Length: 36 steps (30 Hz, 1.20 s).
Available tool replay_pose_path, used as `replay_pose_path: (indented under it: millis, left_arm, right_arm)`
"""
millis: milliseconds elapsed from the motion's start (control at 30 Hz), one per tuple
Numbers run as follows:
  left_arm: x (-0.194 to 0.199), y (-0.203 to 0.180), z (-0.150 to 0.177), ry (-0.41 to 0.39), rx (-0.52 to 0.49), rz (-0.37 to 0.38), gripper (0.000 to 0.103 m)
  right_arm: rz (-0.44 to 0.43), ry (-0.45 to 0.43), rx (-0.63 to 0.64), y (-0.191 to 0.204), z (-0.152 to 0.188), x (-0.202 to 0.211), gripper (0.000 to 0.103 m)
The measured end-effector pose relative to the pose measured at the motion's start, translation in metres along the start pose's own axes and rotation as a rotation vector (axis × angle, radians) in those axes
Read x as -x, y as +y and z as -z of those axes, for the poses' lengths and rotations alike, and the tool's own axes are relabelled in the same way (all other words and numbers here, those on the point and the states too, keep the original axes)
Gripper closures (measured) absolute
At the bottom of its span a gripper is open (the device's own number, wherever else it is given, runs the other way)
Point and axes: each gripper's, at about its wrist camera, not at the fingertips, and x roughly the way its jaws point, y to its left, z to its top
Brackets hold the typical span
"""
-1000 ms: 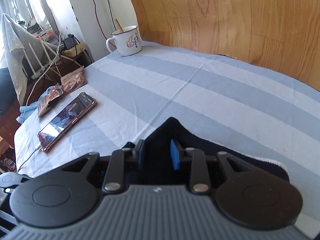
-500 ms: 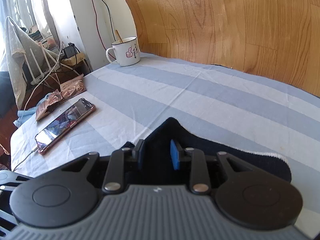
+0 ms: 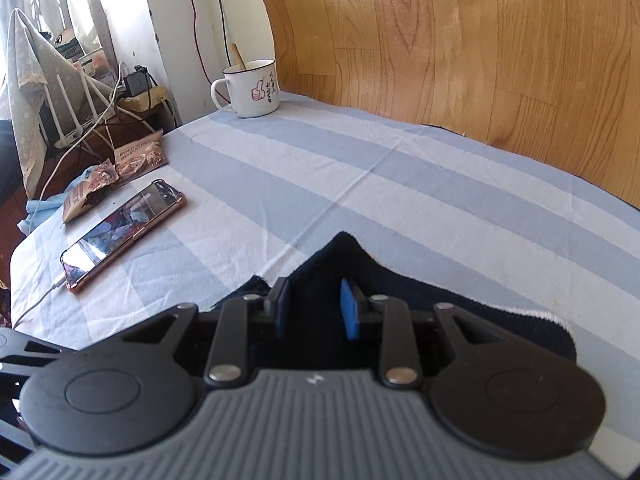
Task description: Fold small clothes
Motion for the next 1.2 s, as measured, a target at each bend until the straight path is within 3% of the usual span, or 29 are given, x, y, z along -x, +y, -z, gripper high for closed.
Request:
replay_pose_path:
  millis: [267, 367, 467, 533, 633, 767, 900, 967, 1000, 1033, 1067, 1133, 1200]
  left_arm:
    - [0.001, 0.006, -0.004, 0.018, 0.029, 0.024, 0.087]
    - [0.003, 0.013, -0.009, 0.038, 0.055, 0.059, 0.086]
    - [0.008, 0.014, -0.012, 0.035, 0.063, 0.083, 0.077]
    - [0.013, 0.011, -0.014, 0.017, 0.051, 0.089, 0.066]
    - [0.017, 0.004, -0.015, 0.0, 0.019, 0.078, 0.065]
    - [0.003, 0.007, -0.011, 0.047, 0.029, 0.073, 0.067]
    - [0.014, 0.01, -0.017, 0.034, 0.027, 0.081, 0.063]
    - [0.025, 0.015, -0.024, 0.003, 0.039, 0.079, 0.047]
    - [0.032, 0.019, -0.028, -0.027, 0.049, 0.046, 0.022]
    - [0.036, 0.023, -0.032, -0.05, 0.062, 0.019, 0.003]
    - [0.039, 0.029, -0.036, -0.067, 0.081, 0.004, 0.0]
    - [0.035, 0.041, -0.044, -0.049, 0.13, 0.002, 0.0]
    - [0.026, 0.048, -0.049, -0.011, 0.172, 0.024, 0.0]
  right_arm:
    - [0.01, -0.014, -0.003, 0.0, 0.001, 0.005, 0.071]
    - [0.004, -0.041, -0.042, -0.005, 0.004, 0.018, 0.067]
    - [-0.012, -0.079, -0.104, -0.009, 0.01, 0.041, 0.058]
    - [-0.029, -0.107, -0.122, -0.009, 0.016, 0.055, 0.058]
    - [-0.027, -0.143, -0.105, -0.004, 0.03, 0.073, 0.058]
    - [-0.025, -0.129, -0.064, 0.0, 0.044, 0.069, 0.058]
    - [-0.049, -0.145, -0.107, -0.003, 0.035, 0.078, 0.058]
    - [-0.069, -0.215, -0.136, -0.01, 0.035, 0.097, 0.054]
    - [-0.066, -0.256, -0.153, -0.014, 0.037, 0.107, 0.05]
    - [-0.061, -0.288, -0.172, -0.02, 0.04, 0.116, 0.039]
    - [-0.054, -0.32, -0.201, -0.027, 0.046, 0.125, 0.026]
    - [-0.057, -0.336, -0.268, -0.043, 0.06, 0.135, 0.017]
    - [-0.088, -0.305, -0.37, -0.062, 0.077, 0.134, 0.017]
